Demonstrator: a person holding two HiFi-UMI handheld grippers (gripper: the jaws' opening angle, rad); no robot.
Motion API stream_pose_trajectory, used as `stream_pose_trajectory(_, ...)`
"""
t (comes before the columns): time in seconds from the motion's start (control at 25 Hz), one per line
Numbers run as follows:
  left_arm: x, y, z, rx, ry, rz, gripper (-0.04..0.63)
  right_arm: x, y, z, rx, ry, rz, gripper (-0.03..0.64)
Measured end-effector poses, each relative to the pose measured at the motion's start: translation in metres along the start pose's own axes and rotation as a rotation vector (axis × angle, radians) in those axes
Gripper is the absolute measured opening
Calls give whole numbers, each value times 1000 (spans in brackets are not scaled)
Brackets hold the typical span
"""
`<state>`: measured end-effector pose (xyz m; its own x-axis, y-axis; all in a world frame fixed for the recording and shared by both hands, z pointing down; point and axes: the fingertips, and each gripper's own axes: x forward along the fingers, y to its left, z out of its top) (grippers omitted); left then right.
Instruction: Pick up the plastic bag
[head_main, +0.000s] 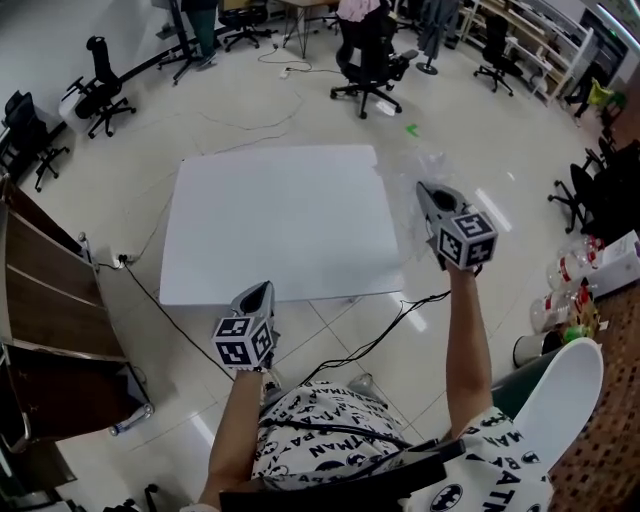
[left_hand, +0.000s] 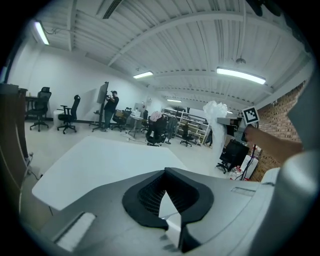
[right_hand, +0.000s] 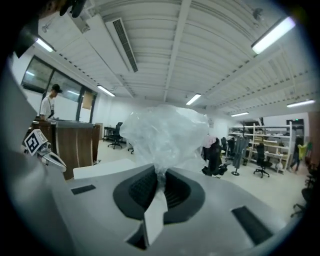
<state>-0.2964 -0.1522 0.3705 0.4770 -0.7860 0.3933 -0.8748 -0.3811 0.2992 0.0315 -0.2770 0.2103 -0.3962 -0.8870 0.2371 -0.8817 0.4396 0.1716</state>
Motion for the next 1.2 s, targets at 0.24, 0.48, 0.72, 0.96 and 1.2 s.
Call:
stream_pose_trajectory(0.24,-6,13,-4,-20,8,36,2,92,61,-40,-202,150,183,12)
stream_pose_trajectory(0.48,-23,38,-15,-47,26,85,2,168,175,-112,-309,286,401,12)
stream_pose_trajectory(0.72,-42,61,-39,-93,63,129,2,208,286,-176,-335,416,579,13)
stream_pose_trajectory(0.96,-66,94,-52,-134,72,183,2,228,361,-210,-372,552,628,14)
stream_pose_trajectory(1.2,-84,121,-63,-172,72,223,2,249,403,-231,-423,609,606,21)
